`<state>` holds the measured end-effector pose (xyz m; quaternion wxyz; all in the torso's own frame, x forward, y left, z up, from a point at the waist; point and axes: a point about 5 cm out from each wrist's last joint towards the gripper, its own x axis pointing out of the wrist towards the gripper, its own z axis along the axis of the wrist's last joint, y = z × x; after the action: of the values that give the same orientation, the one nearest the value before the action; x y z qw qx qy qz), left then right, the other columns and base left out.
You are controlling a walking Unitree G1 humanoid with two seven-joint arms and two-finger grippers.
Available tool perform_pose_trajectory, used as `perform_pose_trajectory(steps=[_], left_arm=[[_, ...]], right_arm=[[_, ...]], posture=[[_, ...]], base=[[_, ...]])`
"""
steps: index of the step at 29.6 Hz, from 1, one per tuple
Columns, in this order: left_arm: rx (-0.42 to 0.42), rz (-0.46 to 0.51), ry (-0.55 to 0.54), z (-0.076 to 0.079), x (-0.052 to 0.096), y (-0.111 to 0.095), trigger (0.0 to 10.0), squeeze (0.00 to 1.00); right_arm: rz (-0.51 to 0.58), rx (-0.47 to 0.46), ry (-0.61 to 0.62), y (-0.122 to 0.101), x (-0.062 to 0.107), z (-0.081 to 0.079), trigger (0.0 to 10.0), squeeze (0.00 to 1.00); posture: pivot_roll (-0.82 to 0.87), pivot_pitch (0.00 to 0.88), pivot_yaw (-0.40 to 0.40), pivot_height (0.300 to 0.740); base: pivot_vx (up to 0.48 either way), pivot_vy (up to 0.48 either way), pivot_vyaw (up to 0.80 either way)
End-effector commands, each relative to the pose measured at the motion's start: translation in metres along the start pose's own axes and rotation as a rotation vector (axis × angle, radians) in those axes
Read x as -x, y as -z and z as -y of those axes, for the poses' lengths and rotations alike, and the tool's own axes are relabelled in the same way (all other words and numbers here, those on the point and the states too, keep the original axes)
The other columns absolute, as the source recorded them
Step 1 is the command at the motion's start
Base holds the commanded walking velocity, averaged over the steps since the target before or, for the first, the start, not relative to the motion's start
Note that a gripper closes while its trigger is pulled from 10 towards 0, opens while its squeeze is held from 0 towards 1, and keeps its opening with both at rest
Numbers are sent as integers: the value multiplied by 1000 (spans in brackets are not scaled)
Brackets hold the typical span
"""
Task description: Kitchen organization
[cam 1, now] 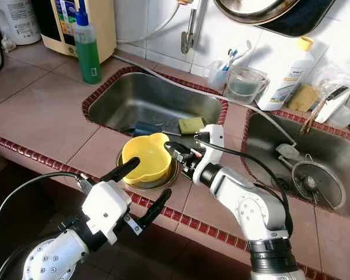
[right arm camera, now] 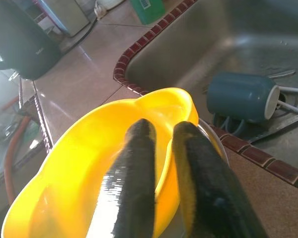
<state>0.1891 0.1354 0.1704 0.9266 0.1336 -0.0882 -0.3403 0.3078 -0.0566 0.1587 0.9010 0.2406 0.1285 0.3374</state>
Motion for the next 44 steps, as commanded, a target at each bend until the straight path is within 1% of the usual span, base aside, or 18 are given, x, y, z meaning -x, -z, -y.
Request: perform_pose_trajectory(steps=[1,4,8,13,15,17,18,19,25,26,28,29,36,37,44], left_arm=[[1,1,9,2,-1,-1,10000,0],[2,1,5,1,-1,-1,10000,0],[1,2,6,1,-1,-1,10000,0],[1,3,8,2,-1,-1,10000,0],[2,4,8,2,-1,-1,10000,0],[2,5,7,2,-2,-1,10000,0],[2,5,7,2,-2,-1,10000,0],[2,6,7,2,-2,-1,10000,0],[3,7,7,2,-3,-1,10000,0],[2,8,7,2,-3,-1,10000,0],[2,8,7,2,-3,-1,10000,0],[3,8,6,2,-3,-1,10000,0],[6,13,3,4,-4,-1,10000,0],[6,13,2,4,-4,-1,10000,0],[4,19,0,4,-5,-2,10000,0]], right_arm=[[6,-12,4,-2,2,4,10000,1000],[8,-13,-17,-4,2,2,10000,1000],[43,21,-37,-12,2,1,10000,1000],[47,34,-27,-17,2,0,10000,1000],[29,40,-15,-15,1,1,10000,1000],[-20,64,-1,-12,2,3,10000,1000],[-20,64,-1,-12,2,3,10000,1000],[-42,69,5,-11,2,3,10000,1000],[-99,114,23,-13,5,5,10000,1000],[-126,129,34,-14,6,6,10000,875],[-137,135,34,-15,7,7,10000,875],[-149,137,39,-16,7,8,10000,0],[-207,142,49,-23,11,13,10000,0],[-223,130,47,-24,12,14,10000,0],[-249,115,43,-30,13,18,10000,0]], posture=[[-75,112,-124,740],[-76,113,-123,740],[-78,116,-121,740],[-78,116,-121,740],[-78,116,-121,740],[-84,119,-121,740],[-84,119,-121,740],[-84,119,-121,740],[-88,119,-124,740],[-88,119,-124,740],[-88,119,-124,740],[-91,117,-128,740],[-94,115,-138,740],[-95,113,-140,740],[-93,108,-145,740]], base=[[0,0,0],[0,0,0],[0,0,0],[0,0,0],[0,0,0],[0,0,0],[0,0,0],[0,0,0],[0,0,0],[0,0,0],[0,0,0],[0,0,0],[0,0,0],[0,0,0],[0,0,0]])
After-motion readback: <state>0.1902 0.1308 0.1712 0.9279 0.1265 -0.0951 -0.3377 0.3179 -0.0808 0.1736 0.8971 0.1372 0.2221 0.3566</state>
